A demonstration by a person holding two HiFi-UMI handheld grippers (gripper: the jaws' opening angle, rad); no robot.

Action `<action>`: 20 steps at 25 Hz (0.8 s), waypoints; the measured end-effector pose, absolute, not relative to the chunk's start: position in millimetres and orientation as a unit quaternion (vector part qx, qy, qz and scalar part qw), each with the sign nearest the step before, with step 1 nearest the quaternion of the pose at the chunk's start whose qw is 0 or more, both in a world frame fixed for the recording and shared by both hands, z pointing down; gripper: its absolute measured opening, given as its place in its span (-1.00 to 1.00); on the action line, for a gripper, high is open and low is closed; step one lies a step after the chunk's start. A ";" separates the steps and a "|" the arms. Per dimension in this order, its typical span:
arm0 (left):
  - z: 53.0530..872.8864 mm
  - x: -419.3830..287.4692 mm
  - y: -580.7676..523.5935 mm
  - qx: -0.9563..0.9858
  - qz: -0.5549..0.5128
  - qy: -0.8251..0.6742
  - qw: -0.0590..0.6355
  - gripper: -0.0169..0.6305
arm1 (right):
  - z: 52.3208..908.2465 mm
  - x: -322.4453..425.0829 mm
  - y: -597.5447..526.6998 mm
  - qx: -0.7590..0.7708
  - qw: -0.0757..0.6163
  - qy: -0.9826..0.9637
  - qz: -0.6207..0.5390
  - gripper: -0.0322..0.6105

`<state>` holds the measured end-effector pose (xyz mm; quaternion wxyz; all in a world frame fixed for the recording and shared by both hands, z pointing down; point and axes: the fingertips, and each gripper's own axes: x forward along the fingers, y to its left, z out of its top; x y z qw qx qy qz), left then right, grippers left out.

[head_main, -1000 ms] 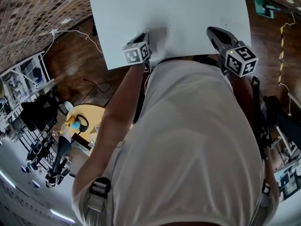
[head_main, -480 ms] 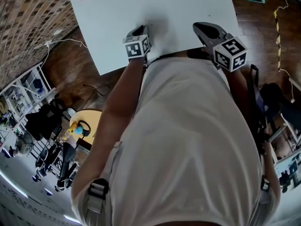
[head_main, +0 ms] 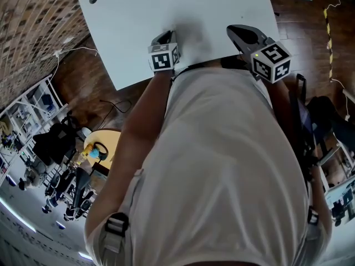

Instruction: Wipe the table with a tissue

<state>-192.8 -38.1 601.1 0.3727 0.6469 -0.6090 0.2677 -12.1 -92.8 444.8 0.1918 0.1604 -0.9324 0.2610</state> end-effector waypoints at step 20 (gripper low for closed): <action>584.9 -126.4 -61.8 0.655 0.229 -0.588 0.414 -0.85 | 446.1 24.0 -124.3 0.168 0.187 -0.931 0.265 -0.88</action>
